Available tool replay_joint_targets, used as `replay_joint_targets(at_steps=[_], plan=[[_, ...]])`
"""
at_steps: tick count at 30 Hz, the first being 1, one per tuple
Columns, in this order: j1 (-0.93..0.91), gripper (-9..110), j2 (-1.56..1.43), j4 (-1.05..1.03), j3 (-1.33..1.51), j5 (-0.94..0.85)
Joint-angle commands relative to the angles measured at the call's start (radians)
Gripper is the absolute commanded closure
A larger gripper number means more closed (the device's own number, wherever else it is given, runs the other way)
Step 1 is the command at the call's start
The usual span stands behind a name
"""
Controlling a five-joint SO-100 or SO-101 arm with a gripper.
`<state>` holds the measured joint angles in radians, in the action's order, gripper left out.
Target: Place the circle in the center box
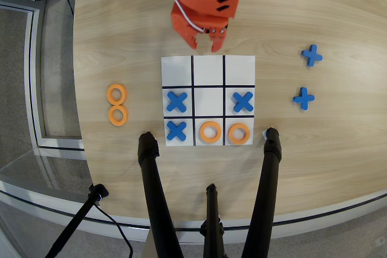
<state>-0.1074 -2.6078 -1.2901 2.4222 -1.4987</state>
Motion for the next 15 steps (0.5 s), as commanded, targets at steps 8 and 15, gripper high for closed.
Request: replay_joint_targets(at_steps=[8, 15], plan=[[-0.120, 88, 0.390, 0.041, -0.397, 0.041], [-0.222, 88, 0.661, 0.049, -0.666, 0.038]])
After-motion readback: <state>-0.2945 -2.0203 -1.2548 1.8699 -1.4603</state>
